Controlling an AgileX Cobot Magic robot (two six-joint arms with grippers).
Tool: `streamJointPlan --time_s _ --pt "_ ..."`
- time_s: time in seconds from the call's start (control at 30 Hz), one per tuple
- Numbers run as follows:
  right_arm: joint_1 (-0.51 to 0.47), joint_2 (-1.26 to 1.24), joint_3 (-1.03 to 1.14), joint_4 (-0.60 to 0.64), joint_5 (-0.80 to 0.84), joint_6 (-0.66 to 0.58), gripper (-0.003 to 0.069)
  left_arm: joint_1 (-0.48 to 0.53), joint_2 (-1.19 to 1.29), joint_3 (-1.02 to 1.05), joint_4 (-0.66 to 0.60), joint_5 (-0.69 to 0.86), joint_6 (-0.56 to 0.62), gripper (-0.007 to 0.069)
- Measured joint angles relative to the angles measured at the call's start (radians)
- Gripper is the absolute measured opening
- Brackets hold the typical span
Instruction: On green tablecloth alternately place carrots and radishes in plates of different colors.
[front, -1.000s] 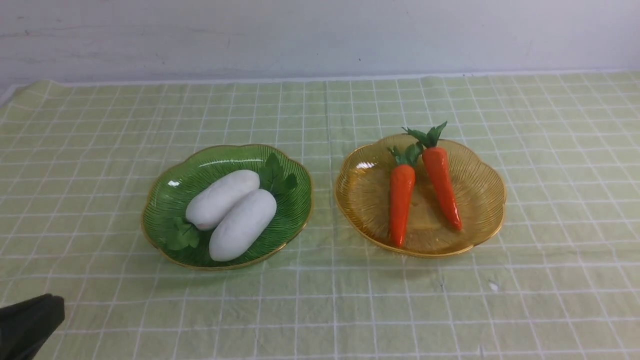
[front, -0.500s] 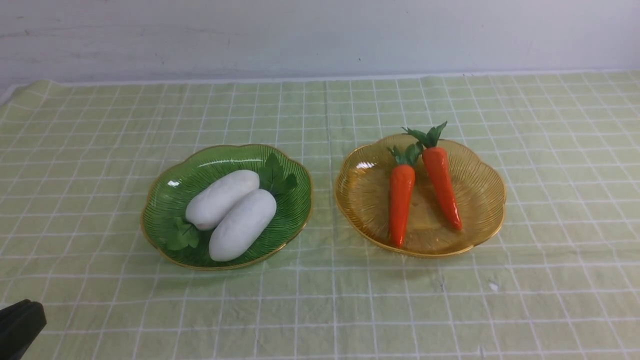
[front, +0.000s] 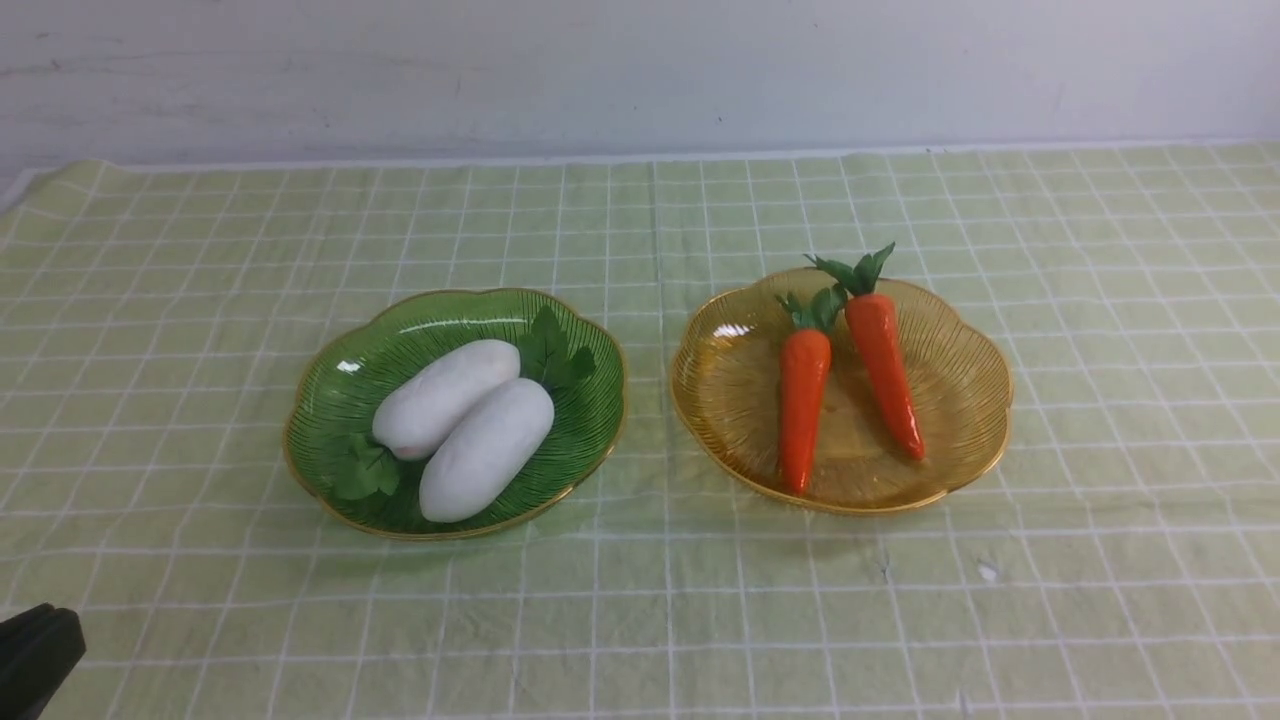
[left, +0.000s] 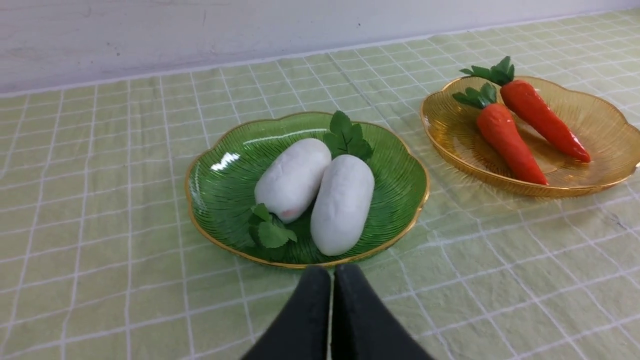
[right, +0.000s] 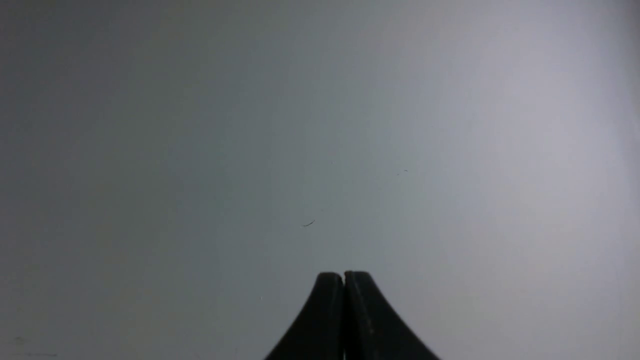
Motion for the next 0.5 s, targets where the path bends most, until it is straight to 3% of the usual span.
streamJointPlan --time_s 0.23,0.37,0.5 --pt "0.0 0.0 0.0 0.0 0.0 -0.02 -0.0015 0.19 -0.122 0.208 -0.011 -0.145 0.036 -0.0008" --pt "0.0 0.0 0.0 0.0 0.0 -0.02 -0.0015 0.236 -0.164 0.351 -0.012 -0.204 0.037 -0.0008" --pt "0.0 0.0 0.0 0.0 0.0 -0.02 -0.0015 0.24 -0.164 0.38 -0.012 -0.159 0.038 -0.0008"
